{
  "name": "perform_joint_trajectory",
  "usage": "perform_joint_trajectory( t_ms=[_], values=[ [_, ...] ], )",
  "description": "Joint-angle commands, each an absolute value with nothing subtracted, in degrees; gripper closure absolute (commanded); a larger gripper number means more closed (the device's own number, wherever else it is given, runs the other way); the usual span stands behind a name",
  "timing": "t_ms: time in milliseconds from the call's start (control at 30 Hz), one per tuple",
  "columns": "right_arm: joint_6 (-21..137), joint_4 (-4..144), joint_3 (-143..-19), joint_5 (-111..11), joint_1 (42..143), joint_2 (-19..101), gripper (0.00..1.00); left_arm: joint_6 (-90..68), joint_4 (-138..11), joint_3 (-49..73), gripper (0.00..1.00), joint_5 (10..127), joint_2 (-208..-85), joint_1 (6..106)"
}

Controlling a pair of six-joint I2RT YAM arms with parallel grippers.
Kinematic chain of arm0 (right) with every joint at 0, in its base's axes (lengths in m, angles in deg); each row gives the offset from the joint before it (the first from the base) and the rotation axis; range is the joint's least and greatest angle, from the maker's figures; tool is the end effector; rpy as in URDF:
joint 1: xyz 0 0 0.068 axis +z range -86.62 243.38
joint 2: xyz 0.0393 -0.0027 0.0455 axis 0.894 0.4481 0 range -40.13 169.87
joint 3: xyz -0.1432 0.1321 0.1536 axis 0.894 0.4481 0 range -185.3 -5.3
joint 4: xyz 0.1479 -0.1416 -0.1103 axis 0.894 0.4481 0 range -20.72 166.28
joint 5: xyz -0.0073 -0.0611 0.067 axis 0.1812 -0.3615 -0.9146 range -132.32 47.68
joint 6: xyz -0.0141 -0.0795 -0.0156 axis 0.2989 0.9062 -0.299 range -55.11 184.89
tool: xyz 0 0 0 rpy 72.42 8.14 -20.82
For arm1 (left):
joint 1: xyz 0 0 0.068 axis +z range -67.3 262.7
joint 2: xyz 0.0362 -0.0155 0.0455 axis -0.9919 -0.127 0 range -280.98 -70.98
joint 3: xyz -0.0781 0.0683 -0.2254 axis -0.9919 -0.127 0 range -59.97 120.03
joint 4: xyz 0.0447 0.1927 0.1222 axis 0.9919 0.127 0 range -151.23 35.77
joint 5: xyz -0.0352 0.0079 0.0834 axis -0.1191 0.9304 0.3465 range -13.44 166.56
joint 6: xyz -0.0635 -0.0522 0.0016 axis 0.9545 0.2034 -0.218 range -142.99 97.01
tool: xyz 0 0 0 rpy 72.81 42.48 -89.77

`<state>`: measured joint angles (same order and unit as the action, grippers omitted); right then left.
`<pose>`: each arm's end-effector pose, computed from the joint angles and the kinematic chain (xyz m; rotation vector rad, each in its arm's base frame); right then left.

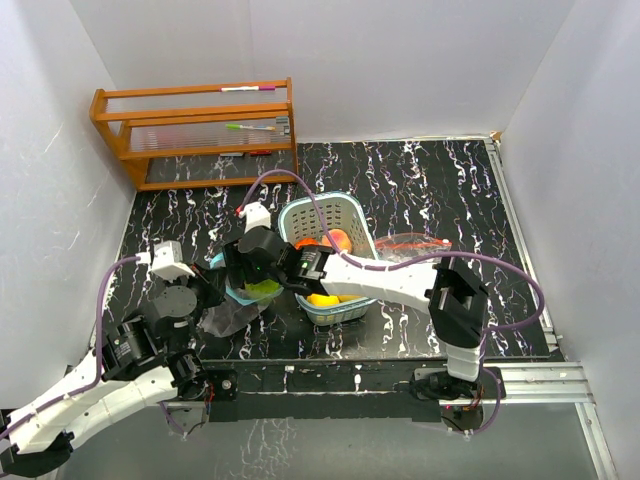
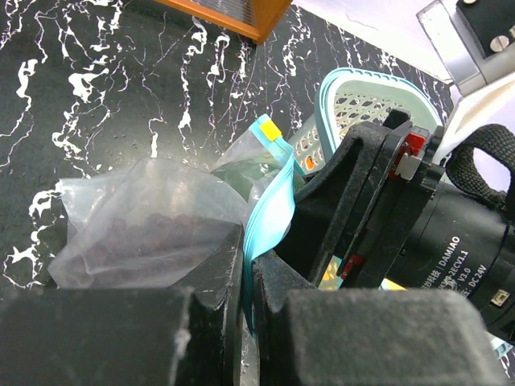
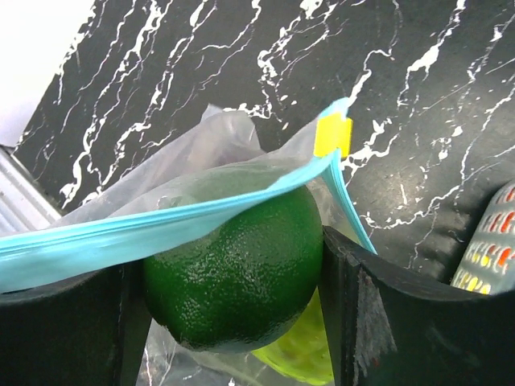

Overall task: Place the food in the zip-top bag and seal the zipper
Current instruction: Place the fake fruit in the zipper food storage bag.

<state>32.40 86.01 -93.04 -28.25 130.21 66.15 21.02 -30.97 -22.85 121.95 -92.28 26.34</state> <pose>0.1836 0.3847 0.2484 -0.5275 2.1947 0.7087 0.1020 -0.0613 0.2851 -0.3635 1.7423 -0.5548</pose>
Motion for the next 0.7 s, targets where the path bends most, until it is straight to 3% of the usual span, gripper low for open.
perform_joint_trajectory(
  t_ms=[0, 200, 667],
  values=[
    [32.0, 84.7, -95.7, -20.8, 130.5, 64.8, 0.23, 23.1, -32.9, -22.8, 1.00, 120.9, -91.2, 26.4],
    [33.7, 83.3, -94.6, -29.7, 130.6, 62.7, 0.04, 23.0, -33.5, -23.7, 1.00, 121.6, -91.2, 26.5],
    [33.2, 86.1, -87.7, -31.5, 130.6, 49.4, 0.02, 22.7, -34.0, -23.4, 1.00, 122.5, -92.1, 26.5]
  ],
)
